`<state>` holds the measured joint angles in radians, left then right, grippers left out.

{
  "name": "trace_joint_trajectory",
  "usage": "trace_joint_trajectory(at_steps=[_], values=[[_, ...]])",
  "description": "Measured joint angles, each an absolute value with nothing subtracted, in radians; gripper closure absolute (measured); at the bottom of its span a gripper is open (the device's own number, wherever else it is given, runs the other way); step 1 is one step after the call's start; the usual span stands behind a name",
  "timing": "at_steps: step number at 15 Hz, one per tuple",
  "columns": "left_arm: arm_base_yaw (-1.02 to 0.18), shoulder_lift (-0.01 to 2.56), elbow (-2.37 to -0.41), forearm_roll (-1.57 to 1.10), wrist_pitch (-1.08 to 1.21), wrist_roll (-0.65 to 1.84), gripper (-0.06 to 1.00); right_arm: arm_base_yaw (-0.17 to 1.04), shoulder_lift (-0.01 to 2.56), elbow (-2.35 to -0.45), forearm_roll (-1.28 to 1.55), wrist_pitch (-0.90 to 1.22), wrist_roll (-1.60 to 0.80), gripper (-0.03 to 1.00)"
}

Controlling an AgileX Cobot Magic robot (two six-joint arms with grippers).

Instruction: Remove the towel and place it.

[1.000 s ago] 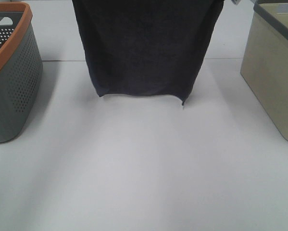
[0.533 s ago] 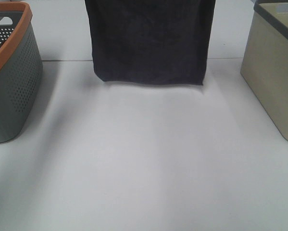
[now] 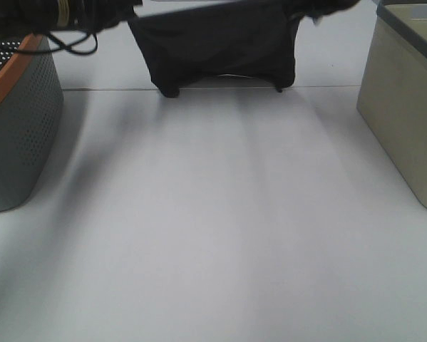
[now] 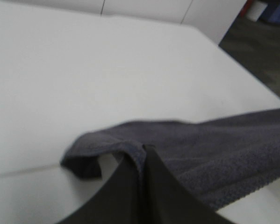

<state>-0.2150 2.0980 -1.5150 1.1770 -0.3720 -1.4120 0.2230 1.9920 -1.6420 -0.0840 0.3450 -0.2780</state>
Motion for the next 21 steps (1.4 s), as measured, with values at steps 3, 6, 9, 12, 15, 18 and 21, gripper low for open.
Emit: trace_joint_trajectory(at_steps=[3,6,9,12,15,18,21], values=[[-0.279,2.034,-1.283,1.21,-0.358,-1.354,0.94,0.221,1.835,-1.313,-0.083,0.263,-0.295,0.94],[-0.319,1.935,-1.083,1.206,-0.338,-1.34,0.94,0.221,1.712,-1.043,-0.057,0.187,-0.321,0.94],[-0.324,1.874,-0.942,1.188,-0.346,-1.34,0.94,0.242,1.686,-0.87,-0.038,0.107,-0.335,0.94],[-0.324,1.866,-0.863,1.161,-0.344,-1.34,0.94,0.283,1.684,-0.781,-0.039,0.077,-0.426,0.94],[-0.321,1.866,-0.817,1.158,-0.34,-1.352,0.94,0.328,1.691,-0.725,-0.055,0.076,-0.582,0.94],[-0.318,1.866,-0.816,1.158,-0.32,-1.36,0.94,0.368,1.738,-0.701,-0.094,0.078,-0.813,0.94],[-0.316,1.866,-0.811,1.158,-0.302,-1.375,0.74,0.372,1.744,-0.701,-0.087,0.079,-0.851,0.89]])
